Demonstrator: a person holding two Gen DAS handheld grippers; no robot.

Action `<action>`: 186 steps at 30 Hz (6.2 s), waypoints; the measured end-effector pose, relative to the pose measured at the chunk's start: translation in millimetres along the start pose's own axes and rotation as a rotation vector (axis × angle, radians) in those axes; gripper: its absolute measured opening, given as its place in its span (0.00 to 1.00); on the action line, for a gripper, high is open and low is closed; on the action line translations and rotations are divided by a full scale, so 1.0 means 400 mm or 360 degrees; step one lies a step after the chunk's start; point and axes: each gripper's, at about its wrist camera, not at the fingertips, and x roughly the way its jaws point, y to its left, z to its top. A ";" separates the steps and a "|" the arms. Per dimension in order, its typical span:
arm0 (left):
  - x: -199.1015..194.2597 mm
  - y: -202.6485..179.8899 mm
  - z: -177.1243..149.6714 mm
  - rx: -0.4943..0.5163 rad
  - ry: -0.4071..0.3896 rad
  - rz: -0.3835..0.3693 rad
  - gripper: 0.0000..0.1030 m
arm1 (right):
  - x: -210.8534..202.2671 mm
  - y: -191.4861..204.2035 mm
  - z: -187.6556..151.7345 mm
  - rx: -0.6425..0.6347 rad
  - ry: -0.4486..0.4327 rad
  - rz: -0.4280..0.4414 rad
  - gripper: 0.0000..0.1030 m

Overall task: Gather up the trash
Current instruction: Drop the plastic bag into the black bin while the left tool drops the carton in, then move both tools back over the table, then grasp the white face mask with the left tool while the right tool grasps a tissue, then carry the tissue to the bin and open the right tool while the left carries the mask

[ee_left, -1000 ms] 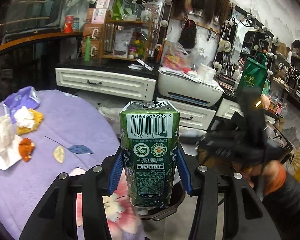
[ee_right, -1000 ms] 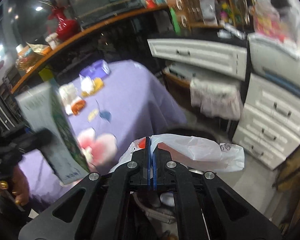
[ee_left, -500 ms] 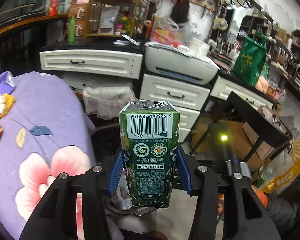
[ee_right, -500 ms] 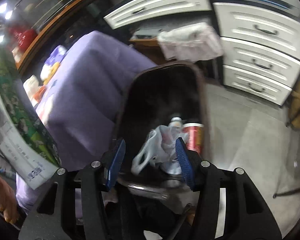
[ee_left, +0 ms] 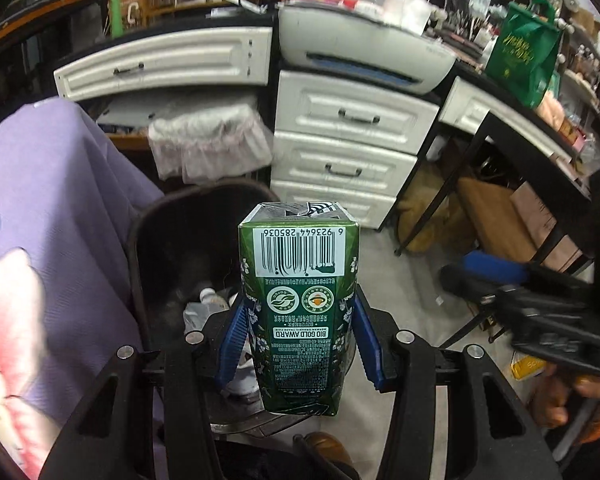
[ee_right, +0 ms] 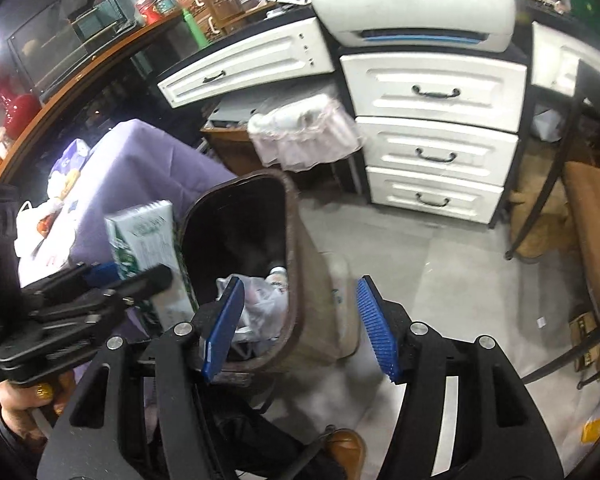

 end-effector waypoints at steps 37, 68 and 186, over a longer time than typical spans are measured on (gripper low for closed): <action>-0.309 0.078 -0.003 -0.0075 -0.0413 0.0041 0.94 | -0.060 0.211 0.069 -0.0168 -0.0122 0.0185 0.66; -0.678 0.722 -0.265 -0.0483 -0.0487 0.0612 0.95 | 0.021 0.912 0.088 -0.0831 0.0016 0.0812 0.77; -0.421 0.117 -0.034 -0.0166 -0.0614 -0.0144 0.04 | 0.145 0.339 0.006 -0.0525 0.0124 0.0182 0.25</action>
